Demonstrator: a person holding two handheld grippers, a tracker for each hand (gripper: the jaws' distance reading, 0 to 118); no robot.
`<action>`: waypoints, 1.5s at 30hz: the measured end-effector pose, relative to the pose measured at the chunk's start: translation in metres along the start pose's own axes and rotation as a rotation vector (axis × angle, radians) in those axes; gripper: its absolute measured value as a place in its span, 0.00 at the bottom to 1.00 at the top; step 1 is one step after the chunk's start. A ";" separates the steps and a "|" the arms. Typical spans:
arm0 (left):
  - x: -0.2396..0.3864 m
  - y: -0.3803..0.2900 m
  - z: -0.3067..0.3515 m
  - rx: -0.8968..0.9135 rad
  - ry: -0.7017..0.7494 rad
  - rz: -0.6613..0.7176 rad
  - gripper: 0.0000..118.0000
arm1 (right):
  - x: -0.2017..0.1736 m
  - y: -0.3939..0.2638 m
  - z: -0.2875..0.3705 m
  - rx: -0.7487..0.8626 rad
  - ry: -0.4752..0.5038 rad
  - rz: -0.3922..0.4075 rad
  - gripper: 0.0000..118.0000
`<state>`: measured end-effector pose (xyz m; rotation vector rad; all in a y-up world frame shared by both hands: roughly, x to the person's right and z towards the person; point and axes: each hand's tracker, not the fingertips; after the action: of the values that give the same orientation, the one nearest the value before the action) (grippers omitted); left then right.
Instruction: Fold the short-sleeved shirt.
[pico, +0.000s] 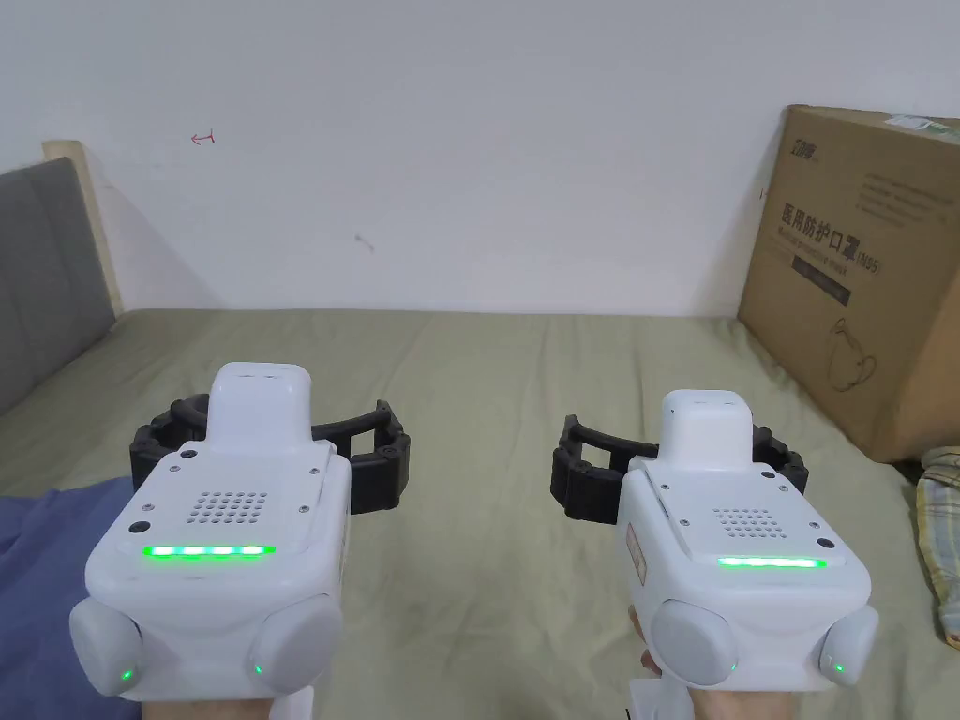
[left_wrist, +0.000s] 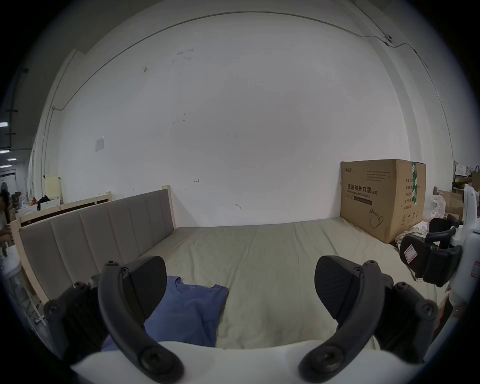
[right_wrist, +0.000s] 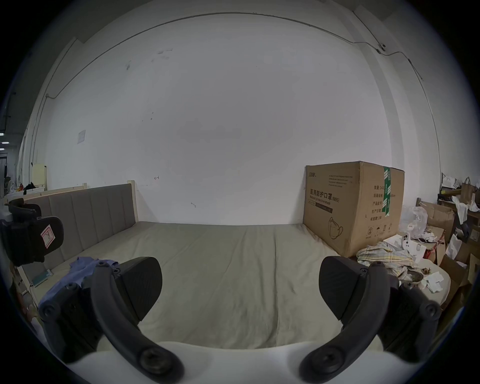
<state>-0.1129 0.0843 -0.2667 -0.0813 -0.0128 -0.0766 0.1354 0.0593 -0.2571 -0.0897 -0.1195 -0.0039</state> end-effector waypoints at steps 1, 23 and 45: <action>0.000 0.000 0.000 0.000 -0.001 -0.002 0.97 | 0.000 0.000 0.000 -0.002 0.001 -0.002 1.00; -0.001 0.000 0.001 0.004 0.000 -0.004 0.97 | 0.001 -0.001 0.001 -0.001 -0.009 0.001 1.00; -0.003 0.000 0.000 -0.002 0.021 0.012 0.97 | 0.003 -0.001 -0.001 0.002 -0.039 -0.005 1.00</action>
<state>-0.1158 0.0843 -0.2670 -0.0822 0.0088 -0.0649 0.1384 0.0586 -0.2572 -0.0874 -0.1587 -0.0074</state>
